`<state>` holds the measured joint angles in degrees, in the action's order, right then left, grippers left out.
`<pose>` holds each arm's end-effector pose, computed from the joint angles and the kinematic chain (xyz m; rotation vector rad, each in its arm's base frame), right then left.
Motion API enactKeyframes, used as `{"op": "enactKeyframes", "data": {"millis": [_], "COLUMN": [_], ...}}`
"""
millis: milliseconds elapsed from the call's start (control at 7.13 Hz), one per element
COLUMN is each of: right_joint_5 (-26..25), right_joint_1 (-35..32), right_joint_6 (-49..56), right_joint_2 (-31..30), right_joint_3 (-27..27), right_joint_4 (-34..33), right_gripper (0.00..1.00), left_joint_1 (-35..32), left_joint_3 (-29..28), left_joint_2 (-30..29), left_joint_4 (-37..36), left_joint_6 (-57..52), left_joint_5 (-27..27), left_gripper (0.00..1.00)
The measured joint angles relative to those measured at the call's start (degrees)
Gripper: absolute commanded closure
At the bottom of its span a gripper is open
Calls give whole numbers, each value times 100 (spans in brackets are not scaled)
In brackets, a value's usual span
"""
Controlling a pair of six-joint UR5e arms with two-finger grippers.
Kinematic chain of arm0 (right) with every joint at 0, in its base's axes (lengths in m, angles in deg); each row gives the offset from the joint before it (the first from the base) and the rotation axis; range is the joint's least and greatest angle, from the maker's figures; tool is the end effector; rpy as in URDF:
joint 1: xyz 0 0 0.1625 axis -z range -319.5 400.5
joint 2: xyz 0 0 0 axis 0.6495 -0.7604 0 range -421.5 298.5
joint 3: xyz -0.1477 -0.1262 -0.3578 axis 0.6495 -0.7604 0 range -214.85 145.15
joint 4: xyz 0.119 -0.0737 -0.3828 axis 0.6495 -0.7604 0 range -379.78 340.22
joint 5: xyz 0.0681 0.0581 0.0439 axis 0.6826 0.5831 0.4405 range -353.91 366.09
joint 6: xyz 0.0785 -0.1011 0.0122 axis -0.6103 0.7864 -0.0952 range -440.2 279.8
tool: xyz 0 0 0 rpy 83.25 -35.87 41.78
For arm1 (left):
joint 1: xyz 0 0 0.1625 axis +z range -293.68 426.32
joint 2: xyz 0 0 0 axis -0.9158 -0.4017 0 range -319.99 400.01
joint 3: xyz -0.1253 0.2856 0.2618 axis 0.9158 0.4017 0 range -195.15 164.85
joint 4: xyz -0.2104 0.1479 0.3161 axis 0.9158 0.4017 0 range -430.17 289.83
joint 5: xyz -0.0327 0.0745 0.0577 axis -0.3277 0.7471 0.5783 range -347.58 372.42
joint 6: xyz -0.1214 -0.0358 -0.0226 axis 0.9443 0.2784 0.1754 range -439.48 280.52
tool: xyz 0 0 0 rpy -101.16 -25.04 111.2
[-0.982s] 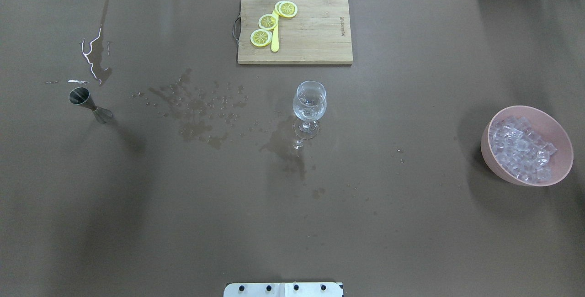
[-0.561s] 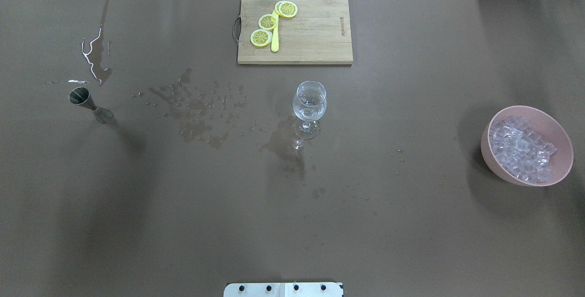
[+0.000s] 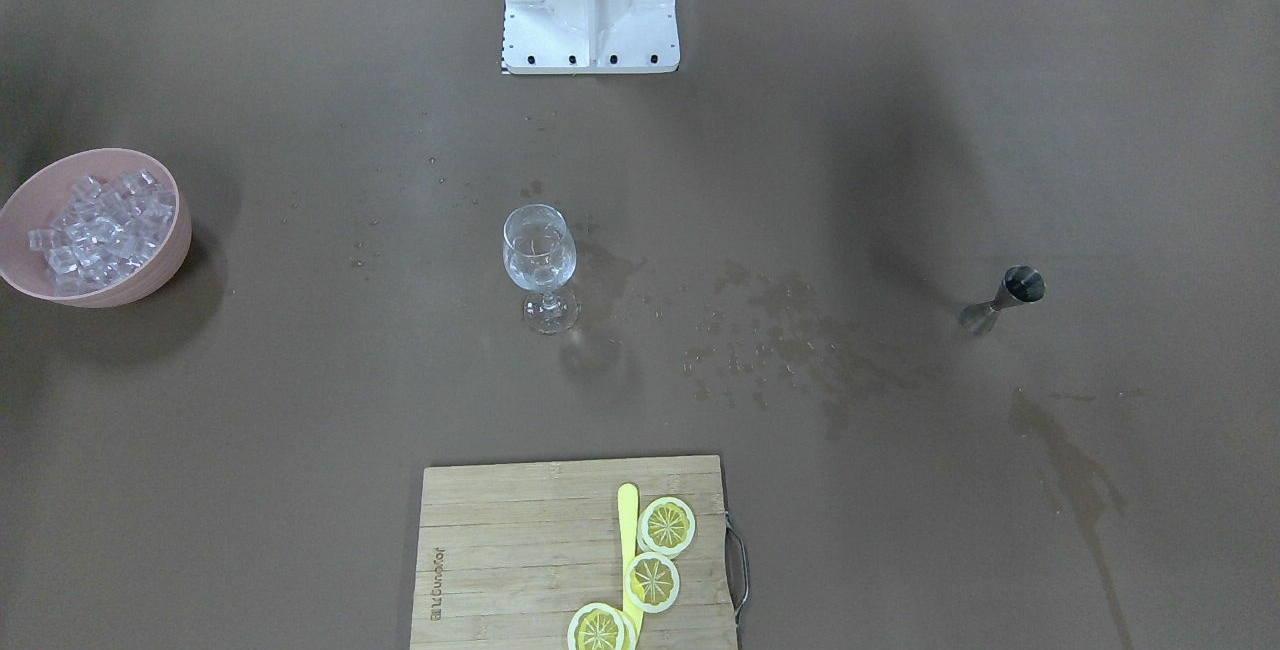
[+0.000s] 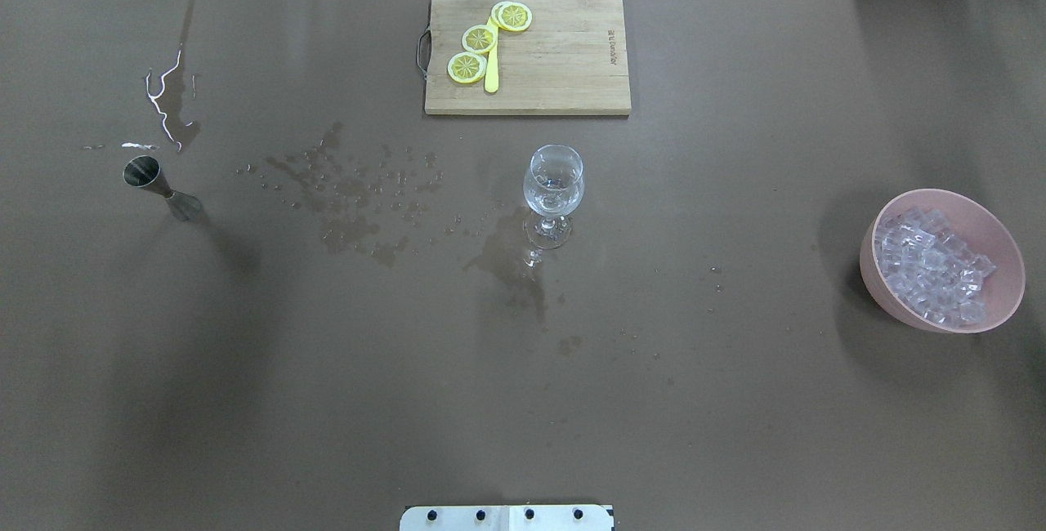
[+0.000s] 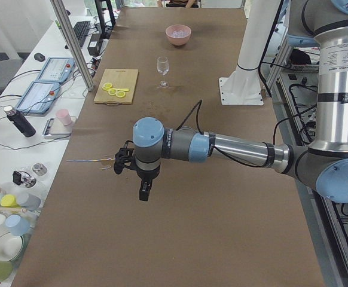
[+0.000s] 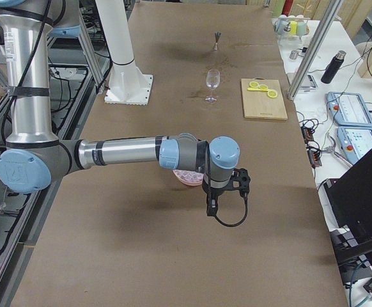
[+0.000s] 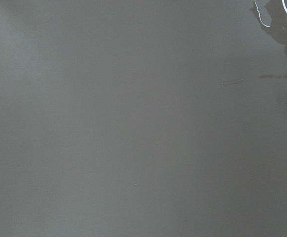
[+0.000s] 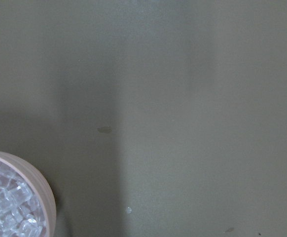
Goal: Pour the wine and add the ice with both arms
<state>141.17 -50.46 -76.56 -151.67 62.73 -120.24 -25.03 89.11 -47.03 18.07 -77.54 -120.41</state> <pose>0.0503 -0.4747 0.6159 -0.0188 -0.7880 -0.0235 -0.0569 -0.4694 0.5701 0.1548 0.7464 0.0075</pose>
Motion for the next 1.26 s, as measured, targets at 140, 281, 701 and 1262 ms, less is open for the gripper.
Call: {"op": "enactKeyframes", "data": {"millis": [140, 281, 701, 1262], "right_joint_5": [3, 5, -5, -12], "right_joint_1": [2, 5, 9, 12], "right_joint_6": [-6, -16, -50, -58], "right_joint_2": [-3, -10, -16, -25], "right_joint_3": [1, -8, -64, -81], "right_joint_4": [-1, 0, -2, -7], "right_gripper": [0, 0, 0, 0], "left_joint_1": [162, 508, 1751, 4564], "left_joint_3": [369, 811, 1718, 2292], "left_joint_2": [-53, -106, -164, -110], "left_joint_4": [35, 174, 1091, 1466], "left_joint_6": [742, 1675, 4185, 7057], "left_joint_5": [6, 68, 1103, 4301], "left_gripper": [2, 2, 2, 2]}}
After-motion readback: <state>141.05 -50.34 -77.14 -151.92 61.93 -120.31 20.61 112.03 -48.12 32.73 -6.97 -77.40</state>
